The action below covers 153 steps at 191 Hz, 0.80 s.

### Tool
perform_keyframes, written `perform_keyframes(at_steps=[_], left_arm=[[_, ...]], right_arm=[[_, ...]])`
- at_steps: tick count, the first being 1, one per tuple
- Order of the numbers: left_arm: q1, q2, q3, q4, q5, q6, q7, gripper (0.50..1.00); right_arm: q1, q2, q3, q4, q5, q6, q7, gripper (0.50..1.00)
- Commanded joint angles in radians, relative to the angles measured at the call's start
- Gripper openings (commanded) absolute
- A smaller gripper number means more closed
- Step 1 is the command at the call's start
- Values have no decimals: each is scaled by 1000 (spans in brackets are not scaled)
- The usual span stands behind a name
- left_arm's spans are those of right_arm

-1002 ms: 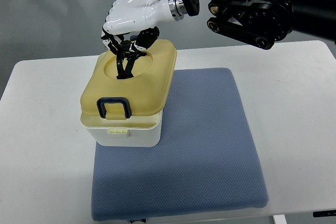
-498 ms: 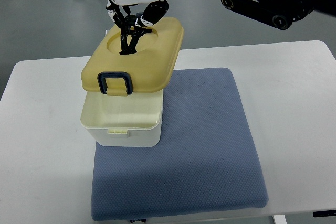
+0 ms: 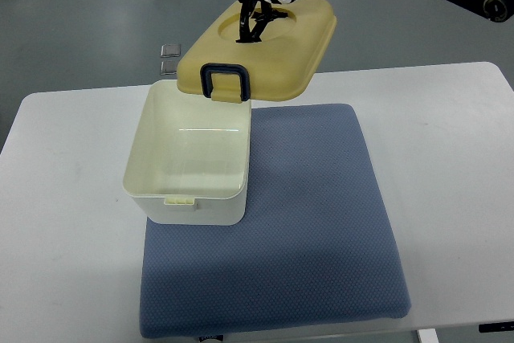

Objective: Open white storage box with right hand
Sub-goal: 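Lift the yellow lid up off the white box with the right hand, then carry the lid beside the box and lower it onto the mat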

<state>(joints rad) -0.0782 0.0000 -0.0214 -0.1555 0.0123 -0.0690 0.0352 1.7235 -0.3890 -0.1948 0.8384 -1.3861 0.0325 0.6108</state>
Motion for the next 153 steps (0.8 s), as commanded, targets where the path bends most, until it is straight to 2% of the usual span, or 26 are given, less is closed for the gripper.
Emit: perform_keyframes(at_steps=[1, 93, 125, 153], left_arm=[[0, 0, 0, -1, 0, 0, 0, 1000], [0, 0, -3, -2, 0, 0, 0, 1000], [0, 0, -5, -2, 0, 0, 0, 1000], [0, 0, -5, -2, 0, 0, 0, 1000]], right_arm=[[-16, -44, -3, 13, -2, -3, 0, 500], [-154, -218, -68, 39, -25, -26, 0, 500], [-197, -243, -68, 39, -27, -31, 0, 500], [-246, -245, -69, 42, -28, -65, 0, 500]])
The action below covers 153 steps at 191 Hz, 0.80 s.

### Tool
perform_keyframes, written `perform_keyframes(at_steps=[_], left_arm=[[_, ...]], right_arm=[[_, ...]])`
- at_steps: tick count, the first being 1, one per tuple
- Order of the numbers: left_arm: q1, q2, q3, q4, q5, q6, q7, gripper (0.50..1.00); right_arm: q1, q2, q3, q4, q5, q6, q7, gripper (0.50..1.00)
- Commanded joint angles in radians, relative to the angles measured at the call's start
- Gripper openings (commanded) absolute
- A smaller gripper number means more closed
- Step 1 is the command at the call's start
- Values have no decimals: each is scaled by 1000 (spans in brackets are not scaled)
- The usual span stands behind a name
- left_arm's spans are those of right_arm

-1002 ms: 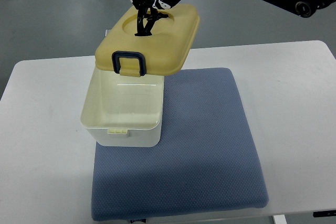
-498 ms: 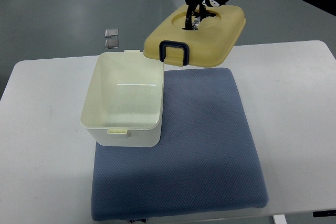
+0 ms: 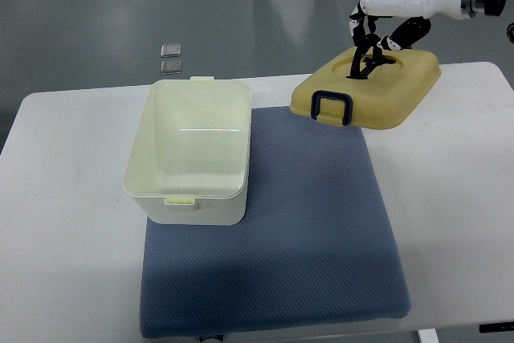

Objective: Open white storage box with right hand
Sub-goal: 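Carry the lid beside the box and lower it onto the mat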

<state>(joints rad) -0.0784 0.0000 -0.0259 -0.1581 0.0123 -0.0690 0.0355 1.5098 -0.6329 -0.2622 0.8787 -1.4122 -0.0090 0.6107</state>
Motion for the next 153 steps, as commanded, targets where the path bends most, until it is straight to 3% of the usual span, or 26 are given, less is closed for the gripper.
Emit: perform_keyframes(at_steps=[1, 83, 153], left_arm=[[0, 0, 0, 0, 0, 0, 0, 1000], [0, 0, 0, -5, 2, 0, 0, 1000], [0, 0, 0, -5, 2, 0, 0, 1000]], right_arm=[[-33, -1, -2, 2, -2, -23, 0, 500], [-145, 19, -104, 46, -45, -321, 0, 500], [-157, 33, -104, 140, -45, -431, 0, 500]])
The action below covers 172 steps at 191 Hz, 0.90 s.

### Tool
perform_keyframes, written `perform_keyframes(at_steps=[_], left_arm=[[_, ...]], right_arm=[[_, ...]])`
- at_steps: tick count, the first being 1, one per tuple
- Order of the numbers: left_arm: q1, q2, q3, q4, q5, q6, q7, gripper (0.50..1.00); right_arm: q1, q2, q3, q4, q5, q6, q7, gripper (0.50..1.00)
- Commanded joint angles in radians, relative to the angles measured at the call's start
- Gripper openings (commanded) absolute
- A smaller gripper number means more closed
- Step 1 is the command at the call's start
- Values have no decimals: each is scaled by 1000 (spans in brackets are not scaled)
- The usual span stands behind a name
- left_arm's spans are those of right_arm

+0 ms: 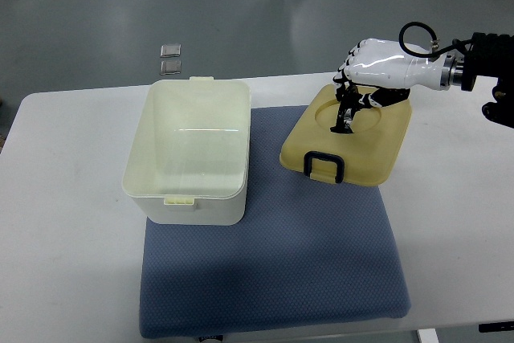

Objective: Open white storage box with right hand
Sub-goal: 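Carry the lid beside the box and lower it onto the mat, then open the right hand fingers to release the lid handle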

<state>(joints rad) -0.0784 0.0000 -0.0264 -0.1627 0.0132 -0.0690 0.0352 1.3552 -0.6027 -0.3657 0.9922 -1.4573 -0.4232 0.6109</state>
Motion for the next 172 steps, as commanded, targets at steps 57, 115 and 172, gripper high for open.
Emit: perform_keyframes(at_steps=[57, 115, 172], left_arm=[[-1, 0, 0, 0, 1, 0, 0, 1000], [0, 0, 0, -5, 1, 0, 0, 1000], [0, 0, 0, -5, -1, 0, 0, 1000]], right_arm=[[-28, 37, -9, 45, -31, -72, 0, 500], [-80, 75, -16, 39, -43, -118, 0, 500], [-145, 80, -16, 11, -43, -169, 0, 803]])
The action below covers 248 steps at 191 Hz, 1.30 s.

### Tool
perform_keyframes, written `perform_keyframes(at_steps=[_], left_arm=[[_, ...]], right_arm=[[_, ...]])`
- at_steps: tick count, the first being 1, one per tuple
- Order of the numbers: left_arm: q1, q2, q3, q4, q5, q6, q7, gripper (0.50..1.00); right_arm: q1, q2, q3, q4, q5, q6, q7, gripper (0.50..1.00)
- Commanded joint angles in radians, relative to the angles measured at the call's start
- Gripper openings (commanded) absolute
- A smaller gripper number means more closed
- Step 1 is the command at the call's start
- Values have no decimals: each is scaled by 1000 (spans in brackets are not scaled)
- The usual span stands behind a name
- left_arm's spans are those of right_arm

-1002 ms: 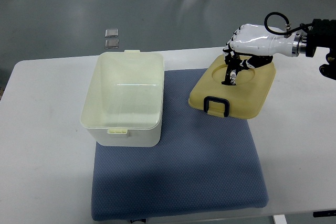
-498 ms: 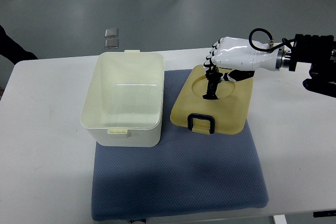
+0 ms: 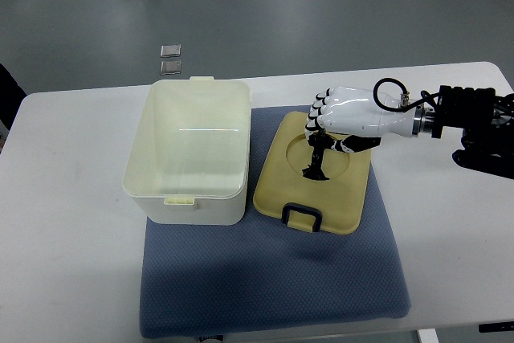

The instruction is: Open white storage box with right hand

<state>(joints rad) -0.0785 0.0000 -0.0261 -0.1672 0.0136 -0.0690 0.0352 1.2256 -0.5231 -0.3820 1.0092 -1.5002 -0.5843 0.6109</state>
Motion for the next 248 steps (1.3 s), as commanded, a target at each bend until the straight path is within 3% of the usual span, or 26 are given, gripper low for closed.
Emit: perform_keyframes(at_steps=[1, 27, 82, 101, 128, 145, 169, 205, 229, 248], left_arm=[[-1, 0, 0, 0, 0, 0, 0, 1000], [-1, 0, 0, 0, -1, -2, 0, 1000], [0, 0, 0, 0, 0, 0, 0, 1000], [0, 0, 0, 0, -1, 0, 0, 1000], [-1, 0, 0, -2, 0, -2, 0, 1000], [-1, 0, 1, -2, 0, -5, 0, 1000], [0, 0, 2, -2, 0, -11, 0, 1000], [0, 0, 2, -3, 0, -12, 0, 1000], [0, 0, 2, -2, 0, -14, 0, 1000], [0, 0, 0, -2, 0, -14, 0, 1000]], right_arm=[[-17, 0, 0, -6, 0, -9, 0, 809], [-21, 0, 0, -17, 0, -9, 0, 895], [20, -32, 0, -23, 9, 34, 0, 885], [58, -71, 18, -24, 24, 141, 0, 876], [87, -120, 106, -24, 136, 357, 0, 874], [74, -136, 210, -24, 308, 557, 0, 872], [5, -138, 347, -44, 652, 722, 0, 874], [-100, -126, 456, -69, 1046, 747, 0, 874], [-166, -89, 496, -112, 1284, 712, -140, 874], [-205, -55, 520, -130, 1399, 643, -198, 883]])
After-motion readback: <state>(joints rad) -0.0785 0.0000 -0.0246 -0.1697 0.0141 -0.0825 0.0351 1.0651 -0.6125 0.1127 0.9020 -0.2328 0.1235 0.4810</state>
